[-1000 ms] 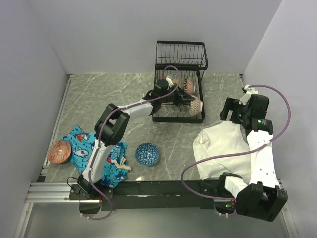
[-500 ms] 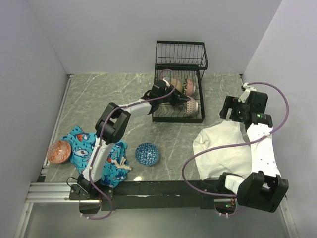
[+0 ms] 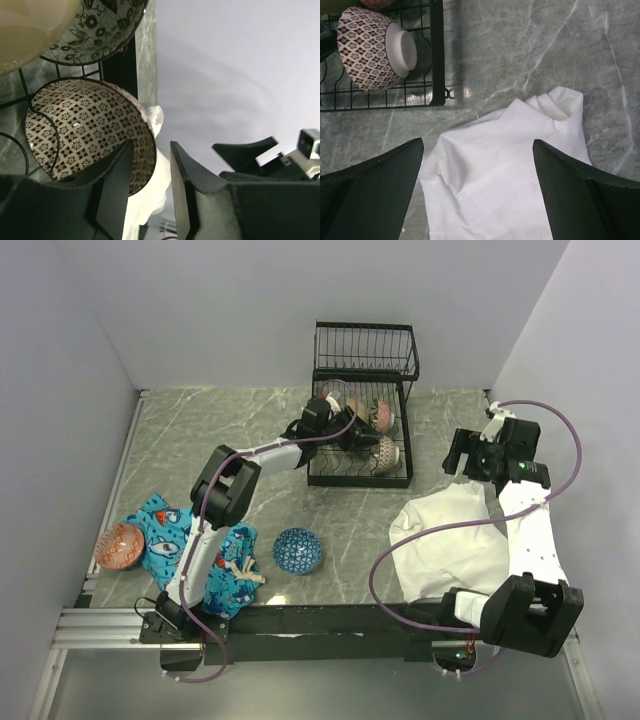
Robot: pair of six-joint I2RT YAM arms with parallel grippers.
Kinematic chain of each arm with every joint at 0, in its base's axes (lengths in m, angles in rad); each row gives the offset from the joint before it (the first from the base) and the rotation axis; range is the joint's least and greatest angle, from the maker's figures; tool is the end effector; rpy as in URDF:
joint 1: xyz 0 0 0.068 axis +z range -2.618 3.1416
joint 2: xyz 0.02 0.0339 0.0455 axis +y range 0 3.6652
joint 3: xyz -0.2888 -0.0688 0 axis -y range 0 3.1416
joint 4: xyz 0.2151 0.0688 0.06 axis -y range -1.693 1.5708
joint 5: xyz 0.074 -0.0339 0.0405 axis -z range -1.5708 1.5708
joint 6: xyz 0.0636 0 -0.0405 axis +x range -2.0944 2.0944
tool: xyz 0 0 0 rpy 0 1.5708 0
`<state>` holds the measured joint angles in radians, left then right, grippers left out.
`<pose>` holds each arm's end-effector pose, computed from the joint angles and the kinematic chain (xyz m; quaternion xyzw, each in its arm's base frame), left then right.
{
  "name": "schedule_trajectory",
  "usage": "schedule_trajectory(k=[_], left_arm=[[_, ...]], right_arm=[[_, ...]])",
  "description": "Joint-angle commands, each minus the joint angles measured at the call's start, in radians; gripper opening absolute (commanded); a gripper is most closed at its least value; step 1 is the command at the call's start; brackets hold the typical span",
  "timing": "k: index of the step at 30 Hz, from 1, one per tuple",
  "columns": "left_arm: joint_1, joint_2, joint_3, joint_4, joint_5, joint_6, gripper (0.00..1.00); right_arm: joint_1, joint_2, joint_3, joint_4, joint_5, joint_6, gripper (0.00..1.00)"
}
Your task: Load the bowls into the dish rack
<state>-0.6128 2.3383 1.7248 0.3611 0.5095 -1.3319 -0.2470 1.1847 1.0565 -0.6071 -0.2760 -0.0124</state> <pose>0.4373 -0.3454 0.2142 -0.1247 0.7704 -0.6019 0.1693 0.2297 -0.0400 0.3224 0.0505 0.9056 0.0727 0.4147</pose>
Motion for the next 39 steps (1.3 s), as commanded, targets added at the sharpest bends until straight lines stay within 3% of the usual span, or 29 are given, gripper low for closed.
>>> schedule_trajectory(k=[1,7,11,14,17,20,21,24,25,26,28,34,39], left_arm=[[-0.005,-0.138,-0.001,0.050,0.040,0.152,0.41],[0.030,-0.270,-0.074,-0.097,0.031,0.287,0.42],[0.076,-0.448,-0.218,-0.256,0.014,0.377,0.44],[0.100,-0.600,-0.318,-0.354,0.030,0.531,0.45],[0.099,-0.736,-0.407,-0.454,0.121,0.752,0.46],[0.039,-0.842,-0.453,-0.669,0.204,1.063,0.46],[0.019,-0.867,-0.462,-0.805,0.213,1.258,0.46],[-0.103,-0.991,-0.530,-1.035,0.181,1.625,0.47],[-0.149,-1.064,-0.557,-1.054,0.102,1.675,0.47],[-0.241,-1.105,-0.626,-1.065,0.063,1.709,0.47],[-0.294,-1.193,-0.721,-1.070,0.020,1.738,0.47],[-0.300,-1.263,-0.838,-1.183,-0.023,1.809,0.47],[-0.343,-1.236,-0.887,-1.153,-0.051,1.808,0.47]], right_arm=[[-0.008,-0.019,0.040,0.029,-0.028,-0.017,0.98],[-0.006,-0.085,-0.003,0.040,-0.052,-0.008,0.98],[-0.006,-0.143,-0.041,0.032,-0.055,-0.008,0.98],[-0.006,-0.200,-0.065,0.026,-0.052,-0.012,0.98],[-0.005,-0.258,-0.082,0.007,-0.054,-0.032,0.98],[-0.005,-0.307,-0.087,-0.031,-0.058,-0.050,0.98],[0.000,-0.328,-0.089,-0.042,-0.081,-0.069,0.98],[0.006,-0.378,-0.102,-0.060,-0.097,-0.093,0.98],[0.006,-0.387,-0.104,-0.065,-0.107,-0.101,0.98],[0.005,-0.392,-0.110,-0.072,-0.114,-0.113,0.98],[0.008,-0.419,-0.122,-0.060,-0.117,-0.113,0.98],[0.008,-0.517,-0.159,-0.043,-0.094,-0.132,0.98],[0.008,-0.591,-0.185,-0.049,-0.072,-0.143,0.98]])
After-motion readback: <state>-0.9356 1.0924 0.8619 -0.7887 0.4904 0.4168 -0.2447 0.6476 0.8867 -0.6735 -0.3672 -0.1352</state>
